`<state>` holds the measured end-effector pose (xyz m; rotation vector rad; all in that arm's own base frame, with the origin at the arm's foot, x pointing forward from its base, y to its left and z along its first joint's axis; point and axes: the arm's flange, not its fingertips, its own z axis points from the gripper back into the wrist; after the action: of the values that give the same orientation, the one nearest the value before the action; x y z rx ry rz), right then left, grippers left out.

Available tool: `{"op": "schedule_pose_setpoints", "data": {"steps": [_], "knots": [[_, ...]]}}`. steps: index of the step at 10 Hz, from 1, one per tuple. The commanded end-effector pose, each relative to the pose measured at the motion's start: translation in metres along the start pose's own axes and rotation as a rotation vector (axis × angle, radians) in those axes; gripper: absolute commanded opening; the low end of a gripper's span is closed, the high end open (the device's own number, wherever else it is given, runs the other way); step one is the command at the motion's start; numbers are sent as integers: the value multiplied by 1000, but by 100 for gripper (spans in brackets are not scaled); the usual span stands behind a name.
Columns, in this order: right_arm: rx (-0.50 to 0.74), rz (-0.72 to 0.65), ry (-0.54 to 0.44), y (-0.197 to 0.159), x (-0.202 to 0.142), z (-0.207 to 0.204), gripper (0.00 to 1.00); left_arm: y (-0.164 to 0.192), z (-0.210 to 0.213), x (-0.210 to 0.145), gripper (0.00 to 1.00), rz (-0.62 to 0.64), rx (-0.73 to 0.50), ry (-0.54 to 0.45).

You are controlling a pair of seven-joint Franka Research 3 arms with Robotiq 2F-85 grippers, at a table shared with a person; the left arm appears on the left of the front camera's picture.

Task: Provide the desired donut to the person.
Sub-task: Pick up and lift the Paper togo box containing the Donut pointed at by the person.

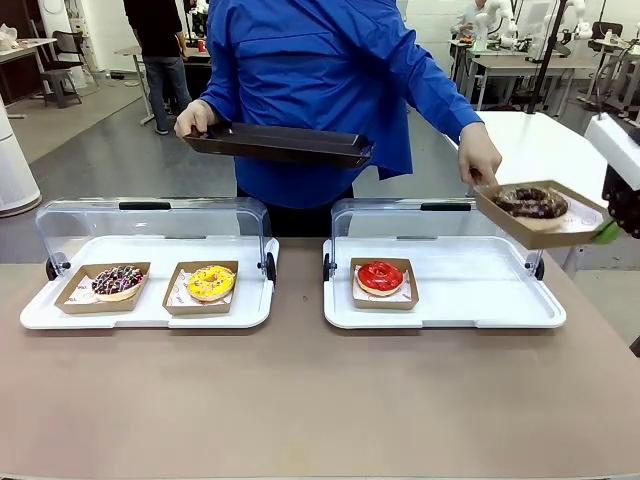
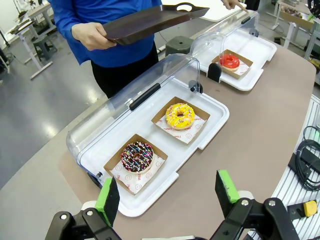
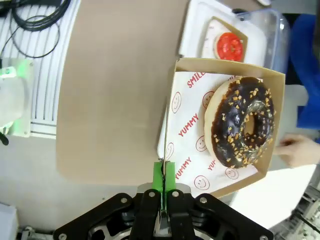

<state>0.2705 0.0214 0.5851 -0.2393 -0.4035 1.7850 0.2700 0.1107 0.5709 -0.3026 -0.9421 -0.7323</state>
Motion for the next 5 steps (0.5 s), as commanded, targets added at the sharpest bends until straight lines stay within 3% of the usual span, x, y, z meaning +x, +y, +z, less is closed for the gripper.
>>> {"op": "schedule_pose_setpoints", "data": {"steps": [1,2,5], "knots": [[55,-50,53,-25,10,-41,0,0,0,1,100,17,2,-5],[0,0,0,0,0,0,0,0,0,1,100,17,2,-5],[0,0,0,0,0,0,0,0,0,1,100,17,2,-5]]}}
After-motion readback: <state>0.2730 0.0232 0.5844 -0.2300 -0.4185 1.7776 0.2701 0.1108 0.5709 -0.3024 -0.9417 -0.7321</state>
